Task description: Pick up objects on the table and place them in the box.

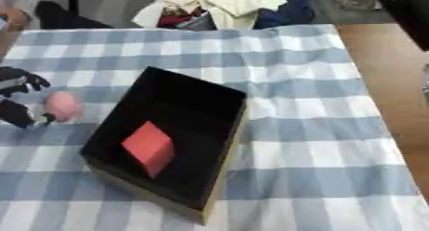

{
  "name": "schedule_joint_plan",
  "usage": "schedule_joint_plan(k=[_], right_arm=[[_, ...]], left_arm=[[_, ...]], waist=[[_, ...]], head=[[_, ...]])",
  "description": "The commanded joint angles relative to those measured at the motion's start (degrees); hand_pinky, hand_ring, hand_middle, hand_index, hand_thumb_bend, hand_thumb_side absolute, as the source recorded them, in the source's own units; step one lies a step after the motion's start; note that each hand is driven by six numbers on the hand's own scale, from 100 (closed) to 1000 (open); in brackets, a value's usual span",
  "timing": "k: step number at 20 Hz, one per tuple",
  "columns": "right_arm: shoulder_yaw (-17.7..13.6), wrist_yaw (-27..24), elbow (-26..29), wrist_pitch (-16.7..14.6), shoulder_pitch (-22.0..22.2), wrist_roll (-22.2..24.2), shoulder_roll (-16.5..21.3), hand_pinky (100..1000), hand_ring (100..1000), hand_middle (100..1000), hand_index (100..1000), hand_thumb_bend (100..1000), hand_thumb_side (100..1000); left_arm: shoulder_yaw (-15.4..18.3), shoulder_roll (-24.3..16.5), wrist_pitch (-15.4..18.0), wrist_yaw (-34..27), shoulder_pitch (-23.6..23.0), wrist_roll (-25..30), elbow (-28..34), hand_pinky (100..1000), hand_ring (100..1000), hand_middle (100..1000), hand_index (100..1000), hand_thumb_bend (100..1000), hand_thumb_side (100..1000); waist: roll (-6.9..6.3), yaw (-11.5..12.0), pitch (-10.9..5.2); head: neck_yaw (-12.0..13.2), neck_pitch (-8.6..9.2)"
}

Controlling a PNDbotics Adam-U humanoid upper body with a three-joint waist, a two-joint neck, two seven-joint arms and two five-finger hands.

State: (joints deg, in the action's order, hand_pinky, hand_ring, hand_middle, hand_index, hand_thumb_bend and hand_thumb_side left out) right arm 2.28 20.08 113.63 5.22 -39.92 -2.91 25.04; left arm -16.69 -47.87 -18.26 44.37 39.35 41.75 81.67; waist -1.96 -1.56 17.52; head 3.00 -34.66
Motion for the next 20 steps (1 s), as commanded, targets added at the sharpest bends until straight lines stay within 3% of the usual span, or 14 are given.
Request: schedule_joint_plan(k=[1, 13, 20], right_arm=[[-0.6, 0.1, 1.0, 0.1, -0.6, 0.0, 0.6, 951, 902, 794, 827, 100, 804], [-0.9, -0.4, 1.0, -0.1, 0.0, 0.1, 0.2, 952, 903, 789, 827, 100, 804], [-1.1, -0.6, 1.0, -0.1, 0.3, 0.0, 0.1, 953, 903, 787, 828, 100, 807]], left_arm=[[0.6, -0.9, 0.0, 0.4, 1.2, -0.7, -0.4, 773, 857, 823, 940, 354, 470], [0.1, 0.8, 0.9, 5.3, 2.2, -2.5, -3.6, 768, 834, 775, 899, 381, 453], [0.0, 2.3, 2.2, 8.9, 2.9, -3.6, -6.0, 752, 815, 748, 886, 351, 417]], waist=[[0.04, -0.1, -0.94], [0.06, -0.5, -0.66], [0.12, -0.7, -0.53]], head=[[0.3, 0.71], [0.6, 1.4], [0.8, 1.64]])
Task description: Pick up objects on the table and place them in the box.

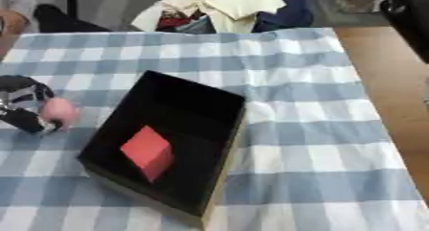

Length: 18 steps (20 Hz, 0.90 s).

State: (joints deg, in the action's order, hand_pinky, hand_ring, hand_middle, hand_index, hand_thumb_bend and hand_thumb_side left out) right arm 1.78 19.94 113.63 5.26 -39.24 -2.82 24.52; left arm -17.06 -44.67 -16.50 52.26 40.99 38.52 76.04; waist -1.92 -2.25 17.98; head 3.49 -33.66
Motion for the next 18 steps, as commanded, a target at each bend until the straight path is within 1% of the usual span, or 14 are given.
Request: schedule_joint_plan(k=[1, 5, 6, 8, 9, 10, 11, 15, 18], right_arm=[[-0.6, -0.5, 1.0, -0.1, -0.4, -0.1, 0.6, 953, 903, 787, 828, 100, 807], [-0.7, -0.6, 1.0, -0.1, -0.2, -0.2, 0.5, 953, 903, 787, 828, 100, 808], [-0.8, -0.6, 1.0, -0.1, -0.2, -0.2, 0.5, 953, 903, 787, 829, 100, 809], [-0.8, -0.6, 1.0, 0.0, 0.0, -0.2, 0.5, 953, 903, 787, 829, 100, 810], [-0.9, -0.6, 1.0, 0.1, 0.0, -0.2, 0.5, 953, 903, 787, 829, 100, 810], [-0.9, -0.6, 1.0, 0.1, 0.1, -0.2, 0.5, 954, 903, 787, 829, 100, 811], [-0.9, -0.6, 1.0, 0.1, 0.1, -0.1, 0.5, 954, 903, 787, 829, 100, 812], [-0.9, -0.6, 1.0, 0.2, 0.2, -0.1, 0.5, 954, 903, 787, 829, 100, 815], [-0.9, -0.7, 1.0, 0.2, 0.4, 0.0, 0.4, 954, 903, 787, 830, 100, 819]], left_arm=[[0.3, -0.7, 0.6, 1.1, 1.3, -0.6, -0.6, 747, 812, 744, 882, 341, 414], [0.4, -0.1, 0.5, 0.8, 1.5, -1.6, -1.2, 730, 799, 727, 866, 301, 410], [0.4, 0.0, 0.4, 0.7, 1.5, -1.9, -1.2, 708, 783, 699, 848, 257, 405], [0.3, 0.0, 0.3, 0.4, 1.4, -2.4, -0.9, 693, 769, 680, 831, 213, 395], [0.3, -0.1, 0.3, 0.2, 1.3, -2.5, -0.6, 693, 769, 680, 831, 213, 395], [0.2, -0.2, 0.3, 0.0, 1.3, -2.5, -0.1, 679, 759, 670, 823, 180, 391], [0.2, -0.4, 0.3, -0.1, 1.2, -2.5, 0.5, 669, 753, 667, 821, 171, 389], [-0.3, -1.5, 0.5, 0.1, 0.8, -1.1, 3.9, 658, 745, 676, 823, 100, 387], [-0.4, -2.1, 0.6, 0.9, 0.7, 0.7, 5.9, 652, 739, 677, 823, 100, 346]], waist=[[0.09, -0.1, -0.97], [0.13, -0.2, -0.9], [0.13, -0.2, -0.89], [0.12, -0.2, -0.87], [0.12, -0.2, -0.86], [0.11, -0.2, -0.86], [0.1, -0.1, -0.85], [0.04, 0.0, -0.86], [-0.01, 0.0, -0.93]], head=[[0.3, 0.67], [0.4, 0.76], [0.4, 0.76], [0.4, 0.71], [0.3, 0.66], [0.3, 0.61], [0.3, 0.58], [0.3, 0.5], [0.3, 0.6]])
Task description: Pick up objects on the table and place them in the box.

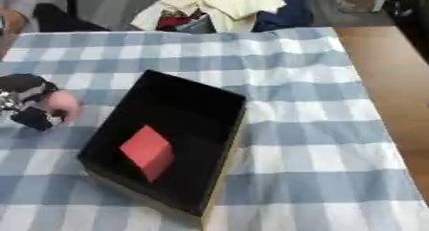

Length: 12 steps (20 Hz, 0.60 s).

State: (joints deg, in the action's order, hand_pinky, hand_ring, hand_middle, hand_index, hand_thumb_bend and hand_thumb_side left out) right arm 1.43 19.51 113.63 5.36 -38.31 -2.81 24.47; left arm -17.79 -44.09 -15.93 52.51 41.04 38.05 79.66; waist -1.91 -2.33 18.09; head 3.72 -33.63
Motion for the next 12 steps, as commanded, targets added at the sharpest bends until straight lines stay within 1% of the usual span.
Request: schedule_joint_plan(k=[1, 5, 9, 11, 12], right_arm=[[-0.5, -0.2, 1.0, 0.1, -0.5, 0.0, 0.5, 954, 903, 787, 830, 100, 817], [-0.6, -0.2, 1.0, 0.1, -0.3, -0.1, 0.4, 954, 902, 786, 830, 100, 817], [-0.6, -0.2, 1.0, 0.1, -0.2, -0.1, 0.3, 954, 902, 786, 830, 100, 816], [-0.7, -0.2, 1.0, 0.0, -0.2, -0.1, 0.3, 954, 903, 786, 830, 100, 815], [-0.7, -0.2, 1.0, 0.0, -0.2, -0.2, 0.2, 955, 903, 786, 830, 100, 815]], left_arm=[[0.4, -2.9, 0.0, 1.1, 0.7, 1.7, 2.7, 652, 739, 677, 823, 100, 338], [1.0, -3.6, -0.2, 2.1, 0.8, 3.8, 4.4, 649, 741, 683, 827, 100, 312], [1.8, -3.9, -0.5, 2.4, 1.3, 5.2, 6.2, 639, 740, 682, 826, 100, 337], [2.1, -4.0, -0.5, 2.9, 1.8, 5.6, 7.1, 620, 733, 670, 817, 100, 360], [2.2, -4.0, -0.5, 3.1, 2.0, 5.7, 7.6, 597, 724, 662, 812, 100, 386]], waist=[[-0.03, 0.1, -1.07], [-0.12, 0.2, -1.22], [-0.23, 0.4, -1.37], [-0.25, 0.5, -1.44], [-0.25, 0.5, -1.47]], head=[[0.1, 0.63], [-0.1, 0.67], [-0.3, 0.67], [-0.4, 0.67], [-0.5, 0.66]])
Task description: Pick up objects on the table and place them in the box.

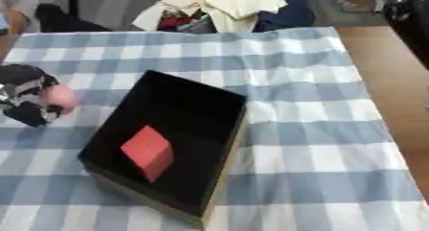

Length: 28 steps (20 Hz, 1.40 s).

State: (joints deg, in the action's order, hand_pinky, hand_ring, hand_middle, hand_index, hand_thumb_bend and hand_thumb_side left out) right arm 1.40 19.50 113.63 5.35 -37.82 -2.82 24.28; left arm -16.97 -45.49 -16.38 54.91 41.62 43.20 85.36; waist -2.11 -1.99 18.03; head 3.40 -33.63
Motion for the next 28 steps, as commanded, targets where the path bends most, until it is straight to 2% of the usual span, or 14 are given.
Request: schedule_joint_plan(k=[1, 3, 11, 19, 28], right_arm=[[-0.7, -0.2, 1.0, 0.0, -0.6, -0.2, 0.4, 955, 903, 786, 830, 100, 815], [-0.8, -0.2, 1.0, -0.1, -0.6, -0.3, 0.3, 955, 903, 785, 830, 100, 815], [-0.9, -0.1, 1.0, -0.1, -0.5, -0.4, 0.3, 955, 903, 785, 830, 100, 813], [-0.8, 0.0, 1.0, -0.1, -0.7, -0.3, 0.0, 956, 903, 785, 829, 100, 812], [-0.8, -0.1, 1.0, -0.2, -0.4, -0.3, -0.1, 957, 903, 785, 830, 100, 813]], left_arm=[[1.7, -2.5, -0.2, 0.7, 1.7, 0.6, 2.5, 587, 721, 659, 810, 100, 396], [2.3, -2.2, -0.7, 0.4, 2.2, 0.5, 4.0, 571, 713, 645, 800, 100, 441], [4.1, -0.1, -2.0, -2.6, 4.8, -0.9, 13.9, 508, 684, 603, 766, 100, 449], [1.6, 5.8, -1.0, -6.1, 8.3, -1.1, 23.8, 471, 667, 577, 747, 100, 446], [-1.8, 10.3, 3.7, -2.7, 9.5, 1.2, 29.2, 478, 656, 560, 727, 100, 439]], waist=[[-0.05, 0.2, -1.43], [-0.05, 0.2, -1.47], [0.08, 0.6, -1.58], [0.43, 0.9, -1.71], [0.17, 1.3, -1.82]], head=[[-0.3, 0.65], [-0.5, 0.57], [-1.2, -0.14], [-2.1, -1.13], [-1.2, -3.07]])
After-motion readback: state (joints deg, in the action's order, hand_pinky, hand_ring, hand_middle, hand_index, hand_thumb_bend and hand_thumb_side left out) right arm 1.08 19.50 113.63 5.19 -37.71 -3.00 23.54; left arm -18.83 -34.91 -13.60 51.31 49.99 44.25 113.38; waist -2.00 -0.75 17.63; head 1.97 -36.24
